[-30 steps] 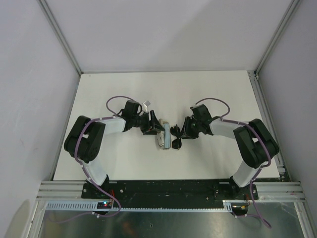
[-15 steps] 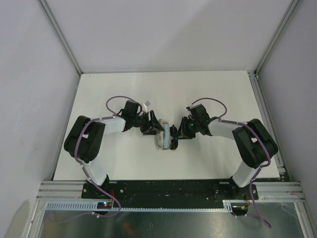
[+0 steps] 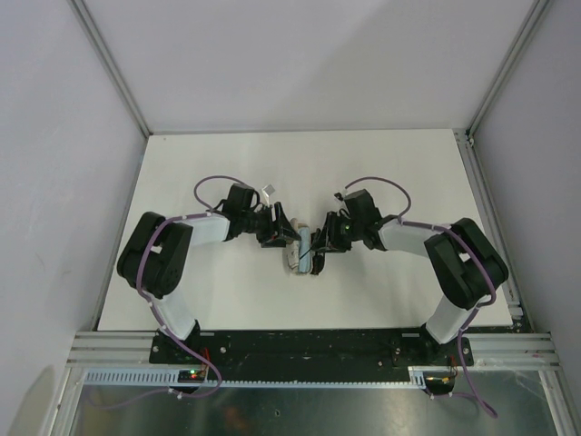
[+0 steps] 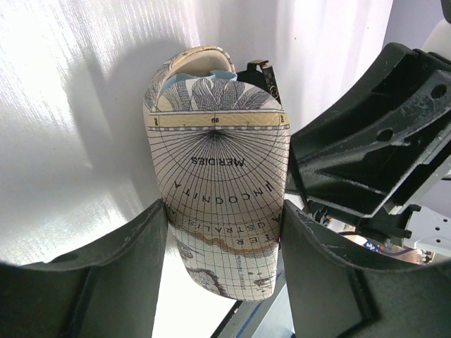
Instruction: Organize the sunglasses
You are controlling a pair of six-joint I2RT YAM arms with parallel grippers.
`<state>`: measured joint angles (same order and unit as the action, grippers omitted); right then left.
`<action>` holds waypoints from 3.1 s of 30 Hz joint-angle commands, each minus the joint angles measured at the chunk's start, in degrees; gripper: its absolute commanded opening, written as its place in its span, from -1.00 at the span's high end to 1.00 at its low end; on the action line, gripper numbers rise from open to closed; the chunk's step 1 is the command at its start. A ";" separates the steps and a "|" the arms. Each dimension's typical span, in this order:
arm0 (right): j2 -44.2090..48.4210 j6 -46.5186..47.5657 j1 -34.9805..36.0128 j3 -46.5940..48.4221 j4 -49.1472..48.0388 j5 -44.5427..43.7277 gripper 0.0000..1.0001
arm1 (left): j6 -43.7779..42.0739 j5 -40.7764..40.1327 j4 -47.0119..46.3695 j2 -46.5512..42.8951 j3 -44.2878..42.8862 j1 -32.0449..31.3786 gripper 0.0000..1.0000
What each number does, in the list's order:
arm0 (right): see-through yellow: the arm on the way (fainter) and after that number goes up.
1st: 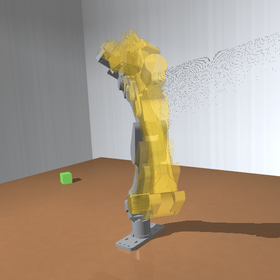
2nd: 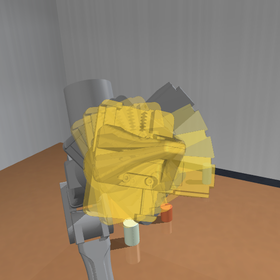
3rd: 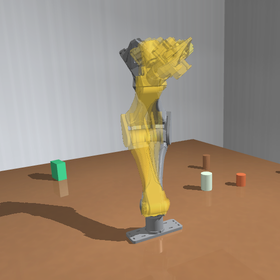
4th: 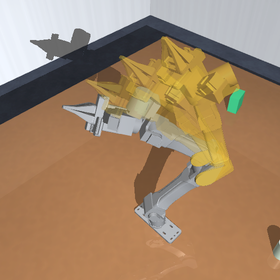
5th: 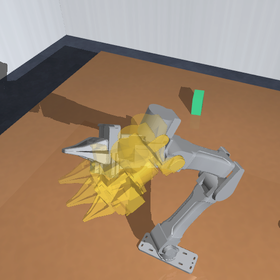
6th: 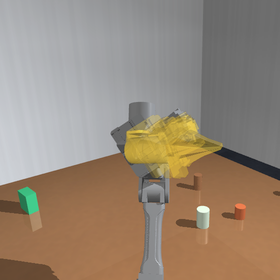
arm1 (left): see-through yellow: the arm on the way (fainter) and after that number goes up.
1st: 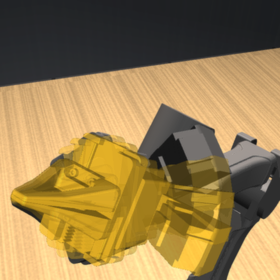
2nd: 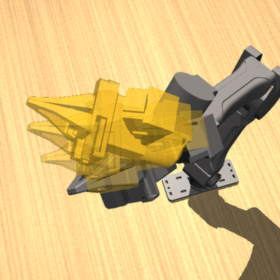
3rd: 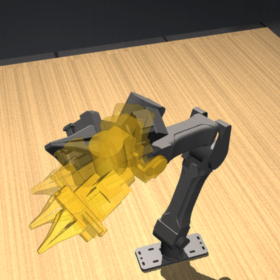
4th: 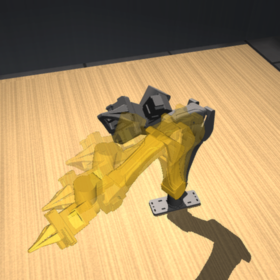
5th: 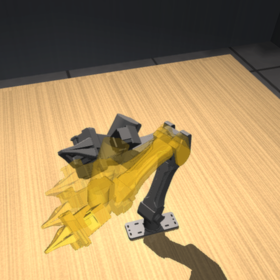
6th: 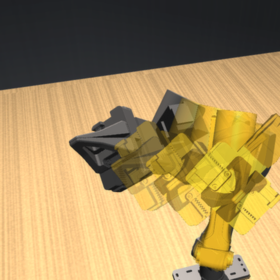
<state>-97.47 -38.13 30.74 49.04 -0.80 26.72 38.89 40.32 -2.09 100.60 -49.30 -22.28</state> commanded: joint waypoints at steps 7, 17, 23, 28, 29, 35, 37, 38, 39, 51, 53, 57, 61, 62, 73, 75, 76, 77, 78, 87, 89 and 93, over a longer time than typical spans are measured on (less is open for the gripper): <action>0.72 -0.67 0.80 1.94 -0.86 -1.08 0.37 | -4.79 -4.14 5.22 0.96 0.71 -0.05 -0.01; 5.60 3.73 -2.49 -0.07 9.30 -5.64 0.29 | -4.80 -4.19 5.25 0.78 0.78 -0.09 -0.01; 9.67 3.63 -6.08 -4.42 5.74 -1.76 0.19 | -4.78 -4.14 5.25 0.68 0.78 -0.06 -0.01; 9.23 1.91 -6.06 -5.19 -2.08 3.58 0.09 | -4.79 -4.22 5.25 0.63 0.79 -0.04 -0.01; 8.57 1.39 -5.92 -5.19 -3.54 4.47 0.09 | -4.79 -4.21 5.25 0.60 0.79 -0.09 -0.01; 4.36 -0.93 -4.69 -5.01 -10.56 7.79 0.10 | -4.86 -4.37 5.40 0.40 0.90 -0.04 -0.01; 2.96 -1.19 -4.10 -4.59 -11.36 7.86 0.10 | -4.88 -4.30 5.42 0.33 1.01 -0.04 -0.01; 2.27 -1.17 -3.80 -4.27 -11.26 7.75 0.11 | -4.88 -4.33 5.47 0.31 1.07 -0.04 -0.01; 1.75 -1.12 -3.56 -3.98 -11.07 7.52 0.12 | -4.92 -4.35 5.54 0.31 1.10 -0.04 -0.01; -1.27 -0.75 -3.15 -3.60 -11.22 6.12 0.27 | -5.01 -4.27 5.68 0.42 0.73 -0.05 -0.01; -1.83 -0.86 -3.01 -3.46 -11.79 6.27 0.31 | -5.05 -4.21 5.73 0.40 0.66 -0.04 -0.01; -3.07 -0.92 -2.63 -3.00 -12.37 6.63 0.36 | -5.14 -4.28 5.87 0.36 0.53 -0.11 0.00; -3.77 -1.25 -2.32 -2.82 -13.16 7.08 0.46 | -5.22 -4.29 6.04 0.36 0.52 -0.05 0.00; -3.82 -1.33 -2.25 -2.81 -13.39 7.23 0.53 | -5.23 -4.33 6.04 0.33 0.48 -0.04 0.00; -2.86 -1.20 -2.30 -1.80 -11.33 7.71 0.99 | -5.32 -4.39 6.17 0.53 0.35 -0.04 0.00; -0.76 0.06 -3.20 -1.26 -7.70 5.03 1.00 | -5.34 -4.44 6.14 0.49 0.35 0.02 0.00; 0.54 1.34 -3.70 -0.76 -4.82 3.57 1.00 | -5.33 -4.40 6.13 0.48 0.34 0.04 0.00; 1.59 2.55 -4.12 0.20 -2.14 1.21 1.00 | -5.33 -4.39 6.13 0.44 0.34 0.04 0.00; 2.60 4.08 -4.64 1.24 2.58 -0.89 1.00 | -5.32 -4.46 6.13 0.41 0.39 0.04 0.00; 5.20 13.53 -3.68 12.42 31.20 -30.80 1.00 | -5.32 -4.63 6.14 0.12 0.75 0.05 0.00; 4.82 14.73 -1.76 14.58 35.31 -39.03 1.00 | -5.36 -4.67 6.13 0.06 0.77 0.05 0.00; 1.42 15.84 2.85 19.69 43.20 -54.81 1.00 | -5.37 -4.70 6.13 0.04 0.86 0.03 0.01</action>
<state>-94.26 -25.47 29.47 63.02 30.44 -6.98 38.37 40.66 -1.17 100.60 -49.52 -22.04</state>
